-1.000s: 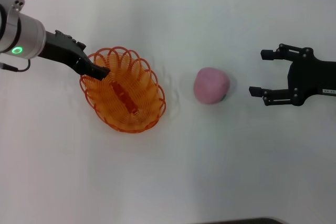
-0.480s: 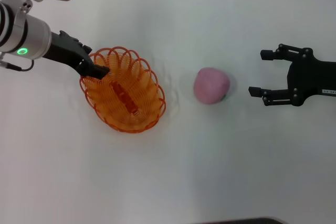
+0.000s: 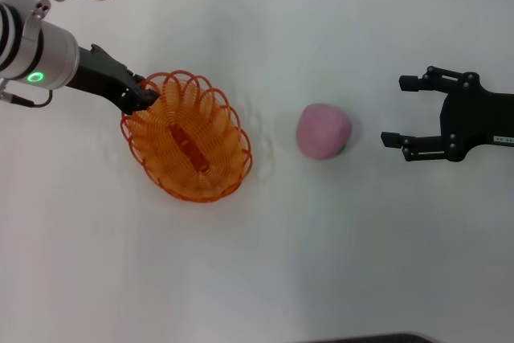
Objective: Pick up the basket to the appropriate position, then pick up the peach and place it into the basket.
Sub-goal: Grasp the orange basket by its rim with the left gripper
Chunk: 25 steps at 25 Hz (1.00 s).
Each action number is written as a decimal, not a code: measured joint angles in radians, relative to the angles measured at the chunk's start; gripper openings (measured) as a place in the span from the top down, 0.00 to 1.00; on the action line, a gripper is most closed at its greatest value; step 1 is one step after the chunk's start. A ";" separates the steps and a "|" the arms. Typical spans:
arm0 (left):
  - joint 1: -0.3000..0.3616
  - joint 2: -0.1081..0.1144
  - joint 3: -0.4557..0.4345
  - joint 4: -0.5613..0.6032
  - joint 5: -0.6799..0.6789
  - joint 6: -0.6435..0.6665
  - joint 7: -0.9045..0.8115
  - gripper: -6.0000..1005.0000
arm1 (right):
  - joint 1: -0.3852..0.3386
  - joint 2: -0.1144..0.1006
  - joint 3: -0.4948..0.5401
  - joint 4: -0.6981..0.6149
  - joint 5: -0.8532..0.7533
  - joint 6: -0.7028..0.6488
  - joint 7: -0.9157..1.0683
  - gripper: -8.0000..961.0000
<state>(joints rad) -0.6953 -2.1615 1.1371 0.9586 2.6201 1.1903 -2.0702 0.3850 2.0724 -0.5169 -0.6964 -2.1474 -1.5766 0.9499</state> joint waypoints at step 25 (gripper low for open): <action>-0.009 0.003 -0.004 0.009 0.024 0.028 -0.052 0.88 | 0.009 0.002 0.000 0.000 0.000 0.003 0.000 0.04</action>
<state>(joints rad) -0.7042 -2.1580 1.1331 0.9677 2.6442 1.2184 -2.1217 0.3941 2.0739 -0.5166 -0.6962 -2.1475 -1.5732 0.9495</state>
